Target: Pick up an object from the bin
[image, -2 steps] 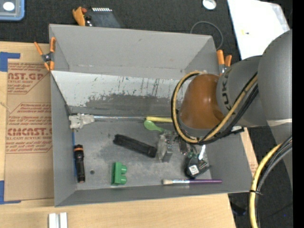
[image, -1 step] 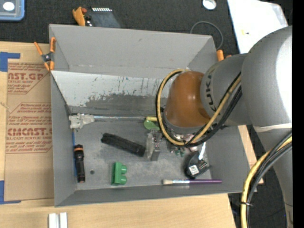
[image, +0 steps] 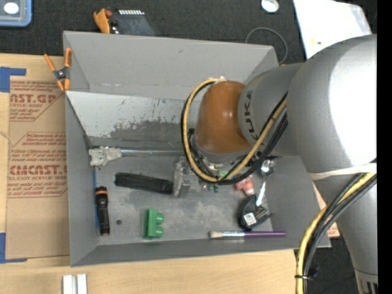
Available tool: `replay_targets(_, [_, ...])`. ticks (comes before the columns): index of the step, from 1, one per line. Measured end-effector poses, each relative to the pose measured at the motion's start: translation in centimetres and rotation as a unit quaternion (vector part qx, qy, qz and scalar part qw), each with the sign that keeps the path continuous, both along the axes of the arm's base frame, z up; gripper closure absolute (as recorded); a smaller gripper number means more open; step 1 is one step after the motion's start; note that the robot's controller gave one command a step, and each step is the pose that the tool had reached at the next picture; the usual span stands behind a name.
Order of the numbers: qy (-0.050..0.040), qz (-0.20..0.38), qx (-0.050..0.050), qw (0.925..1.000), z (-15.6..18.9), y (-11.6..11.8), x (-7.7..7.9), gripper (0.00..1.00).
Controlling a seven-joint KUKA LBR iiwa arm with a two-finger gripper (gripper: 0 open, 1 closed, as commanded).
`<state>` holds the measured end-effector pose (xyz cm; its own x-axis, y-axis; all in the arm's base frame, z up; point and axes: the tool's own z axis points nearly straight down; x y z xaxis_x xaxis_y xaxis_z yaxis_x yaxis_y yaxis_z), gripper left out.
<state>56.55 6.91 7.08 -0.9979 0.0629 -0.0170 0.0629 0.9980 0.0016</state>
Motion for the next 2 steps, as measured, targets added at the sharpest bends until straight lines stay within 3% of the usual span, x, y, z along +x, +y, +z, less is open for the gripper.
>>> replay_targets(1, [-0.0004,0.024,0.0,0.9997,1.16,-1.26,0.48,0.0])
replay_targets(2, [-0.0002,0.024,0.0,0.9997,1.11,-1.19,0.45,0.0])
